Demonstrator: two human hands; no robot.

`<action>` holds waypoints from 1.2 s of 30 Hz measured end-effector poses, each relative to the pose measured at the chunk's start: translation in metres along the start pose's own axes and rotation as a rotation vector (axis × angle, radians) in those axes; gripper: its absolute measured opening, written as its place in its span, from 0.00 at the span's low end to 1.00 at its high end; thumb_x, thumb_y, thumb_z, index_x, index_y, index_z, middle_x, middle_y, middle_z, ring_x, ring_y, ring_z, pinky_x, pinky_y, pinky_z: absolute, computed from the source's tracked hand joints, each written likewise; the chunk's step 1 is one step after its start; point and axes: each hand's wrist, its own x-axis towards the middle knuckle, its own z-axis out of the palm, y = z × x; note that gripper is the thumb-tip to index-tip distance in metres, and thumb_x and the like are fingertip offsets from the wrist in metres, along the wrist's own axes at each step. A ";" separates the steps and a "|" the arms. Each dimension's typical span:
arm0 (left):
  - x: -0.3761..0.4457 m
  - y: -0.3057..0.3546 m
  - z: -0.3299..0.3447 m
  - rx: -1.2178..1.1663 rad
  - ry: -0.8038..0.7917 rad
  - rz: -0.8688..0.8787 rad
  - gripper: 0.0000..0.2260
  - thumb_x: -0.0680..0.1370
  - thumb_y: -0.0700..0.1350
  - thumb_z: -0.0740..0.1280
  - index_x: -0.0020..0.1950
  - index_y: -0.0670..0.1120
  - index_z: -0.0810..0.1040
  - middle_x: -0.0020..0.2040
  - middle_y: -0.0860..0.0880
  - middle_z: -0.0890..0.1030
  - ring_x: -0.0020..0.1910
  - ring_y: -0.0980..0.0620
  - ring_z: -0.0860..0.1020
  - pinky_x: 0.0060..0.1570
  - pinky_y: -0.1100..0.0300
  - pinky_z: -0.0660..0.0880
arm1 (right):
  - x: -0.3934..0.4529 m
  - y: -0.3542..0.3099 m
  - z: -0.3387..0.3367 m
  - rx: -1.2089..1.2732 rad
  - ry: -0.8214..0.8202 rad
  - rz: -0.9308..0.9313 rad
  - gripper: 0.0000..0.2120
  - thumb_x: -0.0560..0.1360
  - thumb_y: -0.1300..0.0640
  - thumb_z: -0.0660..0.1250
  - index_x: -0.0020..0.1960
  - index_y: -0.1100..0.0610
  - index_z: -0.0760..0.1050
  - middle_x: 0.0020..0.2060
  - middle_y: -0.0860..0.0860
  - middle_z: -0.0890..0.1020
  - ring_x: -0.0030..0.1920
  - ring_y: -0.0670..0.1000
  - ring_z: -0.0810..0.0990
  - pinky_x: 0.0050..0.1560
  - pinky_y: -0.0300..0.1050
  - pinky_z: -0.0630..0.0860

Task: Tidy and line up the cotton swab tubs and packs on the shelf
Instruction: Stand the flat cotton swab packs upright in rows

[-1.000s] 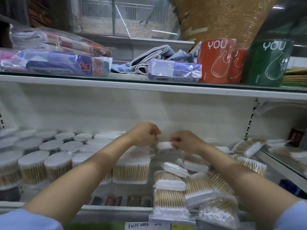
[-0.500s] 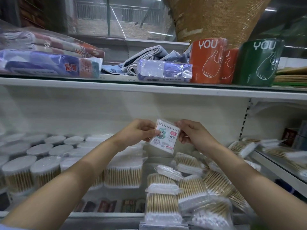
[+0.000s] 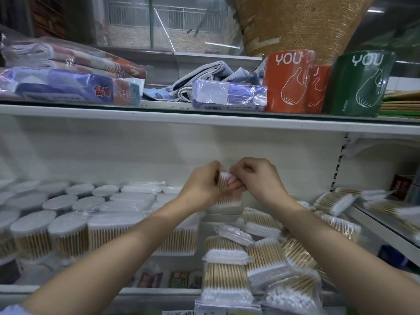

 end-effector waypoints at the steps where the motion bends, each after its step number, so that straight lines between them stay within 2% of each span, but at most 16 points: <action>1: 0.002 -0.004 -0.002 -0.072 -0.015 -0.033 0.16 0.66 0.43 0.77 0.50 0.42 0.77 0.39 0.46 0.81 0.40 0.46 0.79 0.44 0.53 0.76 | 0.000 0.000 -0.003 0.008 0.008 -0.003 0.09 0.76 0.64 0.63 0.38 0.60 0.78 0.31 0.56 0.82 0.30 0.51 0.80 0.33 0.43 0.80; 3: 0.005 -0.013 -0.010 -0.317 -0.059 -0.130 0.13 0.69 0.39 0.75 0.51 0.40 0.78 0.43 0.43 0.83 0.43 0.46 0.82 0.46 0.53 0.78 | 0.002 0.003 -0.014 -0.079 0.068 -0.022 0.07 0.75 0.60 0.64 0.40 0.56 0.79 0.33 0.51 0.81 0.32 0.47 0.78 0.33 0.40 0.77; 5: 0.006 -0.019 -0.019 -0.580 -0.130 -0.221 0.09 0.72 0.36 0.71 0.51 0.40 0.78 0.46 0.44 0.83 0.44 0.49 0.82 0.48 0.56 0.79 | 0.003 0.007 -0.024 -0.144 0.076 0.011 0.04 0.75 0.54 0.65 0.44 0.54 0.78 0.38 0.49 0.81 0.34 0.47 0.77 0.33 0.40 0.73; 8: 0.008 -0.024 -0.026 -0.757 -0.199 -0.238 0.09 0.73 0.35 0.68 0.52 0.41 0.79 0.47 0.46 0.83 0.45 0.51 0.82 0.53 0.55 0.77 | -0.001 0.014 -0.023 -0.112 -0.095 0.124 0.07 0.75 0.51 0.67 0.49 0.53 0.76 0.37 0.46 0.80 0.32 0.43 0.76 0.29 0.35 0.69; 11: 0.007 -0.024 -0.025 -0.747 -0.216 -0.241 0.09 0.73 0.36 0.68 0.54 0.41 0.79 0.47 0.47 0.83 0.44 0.52 0.82 0.50 0.57 0.78 | -0.005 0.018 -0.017 0.058 -0.139 0.146 0.04 0.75 0.56 0.68 0.46 0.57 0.77 0.32 0.48 0.77 0.28 0.42 0.73 0.26 0.33 0.66; 13: 0.006 -0.024 -0.025 -0.782 -0.232 -0.264 0.07 0.75 0.38 0.67 0.51 0.40 0.79 0.45 0.46 0.82 0.42 0.51 0.81 0.49 0.58 0.78 | -0.004 0.019 -0.016 0.149 -0.128 0.177 0.04 0.76 0.59 0.66 0.45 0.59 0.77 0.29 0.50 0.74 0.25 0.42 0.70 0.25 0.34 0.64; 16: 0.008 -0.023 -0.028 -0.868 -0.241 -0.322 0.07 0.78 0.42 0.64 0.47 0.39 0.79 0.39 0.44 0.82 0.35 0.53 0.80 0.41 0.63 0.79 | -0.003 0.020 -0.015 0.285 -0.097 0.263 0.06 0.76 0.60 0.67 0.50 0.62 0.75 0.30 0.52 0.73 0.24 0.43 0.69 0.23 0.34 0.64; 19: 0.006 -0.020 -0.029 -0.879 -0.231 -0.341 0.08 0.78 0.42 0.64 0.44 0.39 0.79 0.33 0.47 0.81 0.29 0.56 0.78 0.34 0.67 0.78 | -0.003 0.020 -0.014 0.342 -0.079 0.297 0.06 0.75 0.60 0.68 0.47 0.59 0.71 0.30 0.52 0.73 0.24 0.44 0.68 0.22 0.35 0.65; 22: 0.003 -0.018 -0.030 -0.874 -0.207 -0.330 0.06 0.78 0.40 0.64 0.45 0.39 0.79 0.33 0.47 0.82 0.29 0.56 0.80 0.33 0.66 0.78 | -0.003 0.022 -0.014 0.259 -0.087 0.244 0.06 0.75 0.59 0.68 0.45 0.57 0.71 0.31 0.51 0.74 0.26 0.45 0.70 0.25 0.37 0.66; 25: 0.001 -0.017 -0.028 -0.760 -0.049 -0.267 0.02 0.76 0.38 0.67 0.46 0.40 0.77 0.40 0.44 0.82 0.32 0.53 0.81 0.33 0.63 0.79 | -0.004 0.021 -0.015 -0.003 -0.055 0.087 0.05 0.75 0.60 0.67 0.48 0.51 0.75 0.37 0.48 0.77 0.33 0.46 0.73 0.30 0.40 0.67; 28: 0.000 -0.015 -0.025 -0.690 0.057 -0.173 0.04 0.74 0.36 0.69 0.47 0.41 0.77 0.43 0.43 0.79 0.37 0.51 0.81 0.39 0.58 0.81 | -0.004 0.016 -0.012 0.034 -0.115 -0.001 0.08 0.75 0.59 0.67 0.52 0.49 0.77 0.38 0.48 0.78 0.34 0.45 0.75 0.31 0.39 0.70; 30: -0.003 -0.011 -0.022 -0.657 0.007 -0.092 0.06 0.74 0.36 0.70 0.50 0.42 0.79 0.43 0.44 0.80 0.41 0.50 0.81 0.46 0.57 0.81 | -0.005 0.011 -0.008 0.000 -0.149 0.002 0.10 0.73 0.51 0.69 0.53 0.52 0.76 0.36 0.49 0.79 0.33 0.45 0.75 0.30 0.39 0.69; 32: -0.005 -0.007 -0.023 -0.640 -0.070 -0.036 0.08 0.76 0.37 0.67 0.54 0.41 0.79 0.46 0.44 0.82 0.45 0.50 0.81 0.51 0.59 0.79 | -0.003 0.010 -0.006 -0.070 -0.137 0.012 0.15 0.72 0.45 0.70 0.50 0.56 0.76 0.30 0.47 0.76 0.30 0.45 0.72 0.29 0.40 0.67; 36: -0.002 -0.008 -0.031 -0.601 -0.074 -0.074 0.10 0.79 0.34 0.59 0.55 0.39 0.79 0.45 0.43 0.82 0.48 0.49 0.80 0.57 0.58 0.77 | 0.009 0.016 -0.006 -0.208 -0.157 0.023 0.10 0.74 0.52 0.70 0.50 0.57 0.78 0.32 0.51 0.77 0.29 0.48 0.73 0.33 0.44 0.71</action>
